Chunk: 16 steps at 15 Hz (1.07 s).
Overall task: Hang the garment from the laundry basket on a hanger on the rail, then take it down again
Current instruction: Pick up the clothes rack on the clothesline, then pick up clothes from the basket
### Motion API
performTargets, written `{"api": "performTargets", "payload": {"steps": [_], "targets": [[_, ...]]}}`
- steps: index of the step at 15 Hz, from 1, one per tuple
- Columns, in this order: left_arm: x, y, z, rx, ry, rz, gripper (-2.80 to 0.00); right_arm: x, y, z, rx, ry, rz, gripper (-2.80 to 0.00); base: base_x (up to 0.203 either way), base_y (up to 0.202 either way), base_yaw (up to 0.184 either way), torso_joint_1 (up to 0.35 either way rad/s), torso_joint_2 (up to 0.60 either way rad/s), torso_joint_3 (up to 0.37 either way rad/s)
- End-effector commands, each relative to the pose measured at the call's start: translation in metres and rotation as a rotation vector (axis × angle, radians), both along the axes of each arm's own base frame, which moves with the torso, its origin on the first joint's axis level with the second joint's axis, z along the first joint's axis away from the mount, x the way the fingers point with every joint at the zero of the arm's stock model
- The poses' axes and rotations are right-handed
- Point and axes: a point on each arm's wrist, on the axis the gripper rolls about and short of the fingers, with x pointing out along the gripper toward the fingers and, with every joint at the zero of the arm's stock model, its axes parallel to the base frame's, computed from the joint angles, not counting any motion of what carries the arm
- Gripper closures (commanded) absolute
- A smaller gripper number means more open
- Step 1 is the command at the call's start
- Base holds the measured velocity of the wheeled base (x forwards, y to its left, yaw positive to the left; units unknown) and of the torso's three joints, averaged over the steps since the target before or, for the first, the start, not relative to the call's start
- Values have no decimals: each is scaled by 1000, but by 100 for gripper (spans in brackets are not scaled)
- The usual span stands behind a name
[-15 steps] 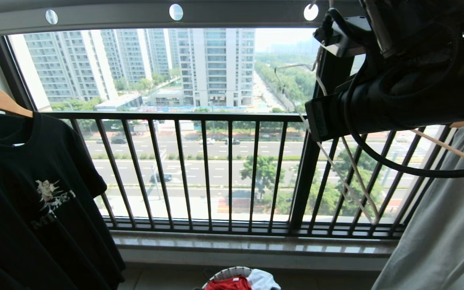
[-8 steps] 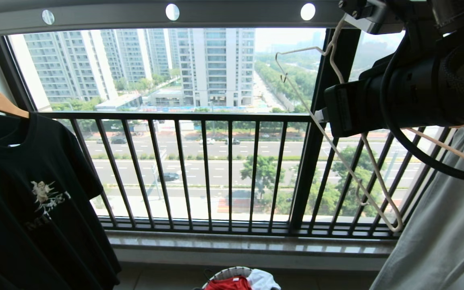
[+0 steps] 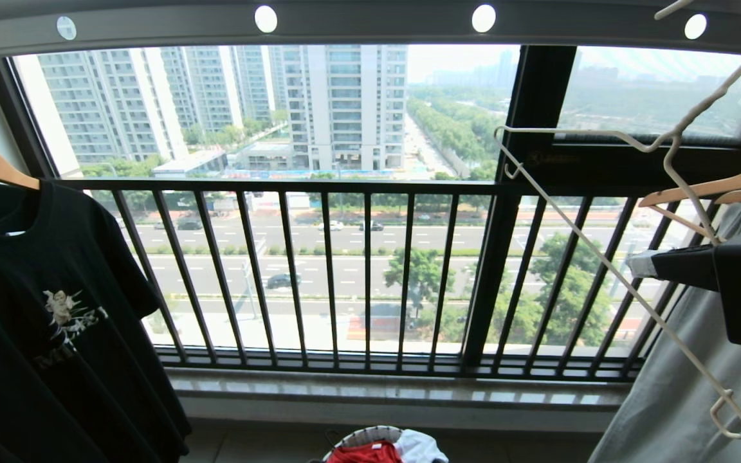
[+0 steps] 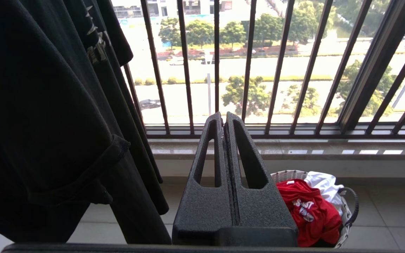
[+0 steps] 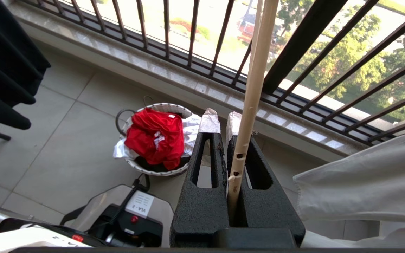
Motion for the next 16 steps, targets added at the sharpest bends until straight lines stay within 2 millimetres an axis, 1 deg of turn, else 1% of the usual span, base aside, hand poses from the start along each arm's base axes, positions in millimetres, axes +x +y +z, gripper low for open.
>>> {"api": "performTargets", "payload": {"steps": [1, 3, 5, 7, 9, 12, 16], "targets": [[0, 0, 0, 0, 0, 0, 0, -29, -32, -12, 38, -39, -3, 0, 0, 0, 0, 0, 0, 0], [0, 0, 0, 0, 0, 0, 0, -38, -44, -33, 32, -35, -19, 0, 0, 0, 0, 0, 0, 0], [0, 0, 0, 0, 0, 0, 0, -41, -52, -47, 33, -30, -60, 0, 0, 0, 0, 0, 0, 0], [0, 0, 0, 0, 0, 0, 0, -39, -54, -55, 56, -45, -93, 0, 0, 0, 0, 0, 0, 0], [0, 0, 0, 0, 0, 0, 0, -35, -54, -67, 58, -47, -119, 0, 0, 0, 0, -35, 61, 42], [0, 0, 0, 0, 0, 0, 0, -30, -53, -77, 64, -56, -142, 0, 0, 0, 0, -146, 306, 159], [0, 0, 0, 2, 0, 0, 0, -28, -54, -81, 59, -49, -168, 0, 0, 0, 0, -135, 306, 164]]}}
